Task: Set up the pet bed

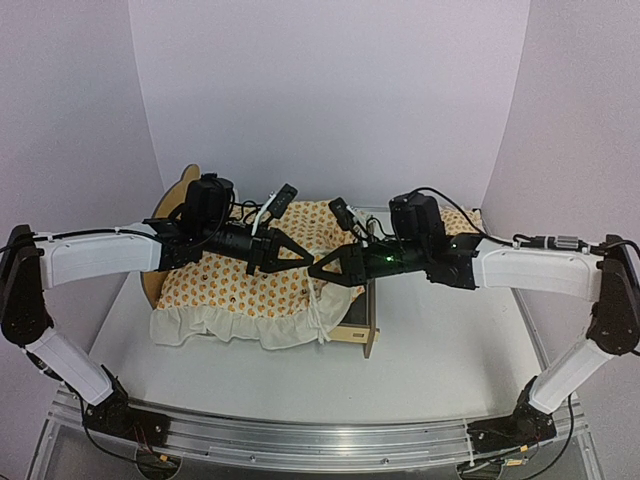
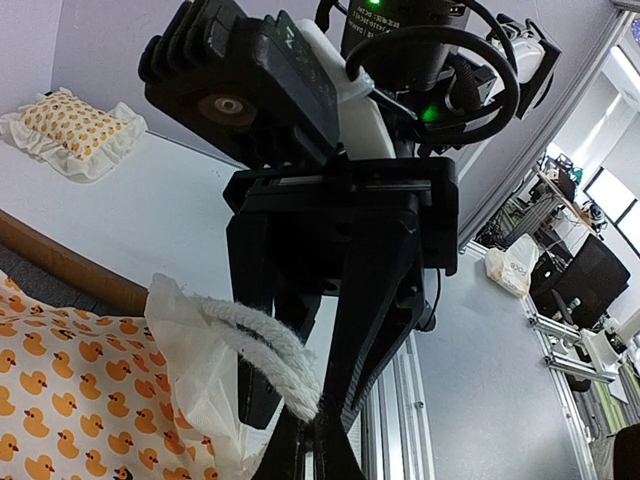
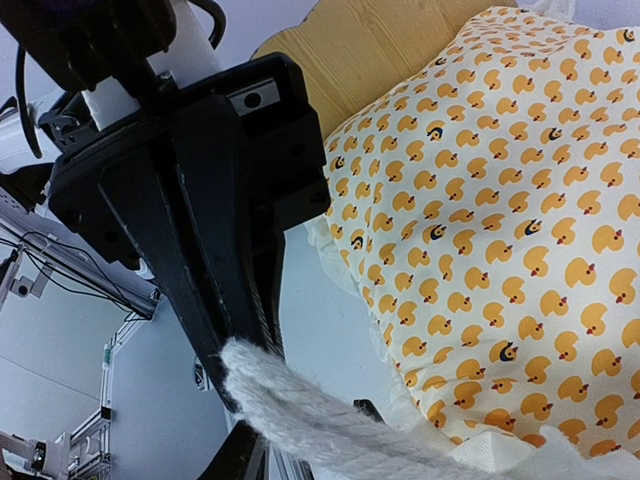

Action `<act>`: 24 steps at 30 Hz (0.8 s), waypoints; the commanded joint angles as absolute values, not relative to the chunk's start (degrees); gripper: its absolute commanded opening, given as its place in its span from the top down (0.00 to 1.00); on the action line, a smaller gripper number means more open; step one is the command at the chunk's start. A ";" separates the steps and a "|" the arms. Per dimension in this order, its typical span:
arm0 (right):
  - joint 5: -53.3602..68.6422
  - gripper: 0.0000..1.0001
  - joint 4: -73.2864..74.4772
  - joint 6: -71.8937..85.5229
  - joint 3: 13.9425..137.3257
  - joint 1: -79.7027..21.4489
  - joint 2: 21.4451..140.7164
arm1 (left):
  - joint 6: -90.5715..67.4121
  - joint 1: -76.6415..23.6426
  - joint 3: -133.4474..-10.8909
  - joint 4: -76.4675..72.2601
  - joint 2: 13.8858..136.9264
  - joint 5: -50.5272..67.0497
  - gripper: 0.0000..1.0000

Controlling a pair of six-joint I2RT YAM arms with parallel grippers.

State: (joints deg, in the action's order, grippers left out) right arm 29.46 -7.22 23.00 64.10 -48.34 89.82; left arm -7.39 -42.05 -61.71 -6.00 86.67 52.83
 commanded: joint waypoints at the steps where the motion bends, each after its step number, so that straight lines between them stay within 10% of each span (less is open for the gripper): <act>1: 31.99 0.76 -10.47 23.44 66.89 -48.39 91.58 | -7.24 -42.05 -63.58 -7.23 86.91 53.72 1.00; 7: 30.72 0.99 -11.93 24.06 65.79 -48.37 90.85 | -6.78 -41.97 -63.60 -6.43 86.72 53.76 1.00; 24: 26.33 1.00 -11.59 24.73 62.02 -48.82 87.33 | -5.97 -40.73 -63.99 -5.50 86.79 53.05 1.00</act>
State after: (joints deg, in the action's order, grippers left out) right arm 26.76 -9.89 24.75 61.30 -48.52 87.14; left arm -6.10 -41.19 -61.80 -4.54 86.72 52.47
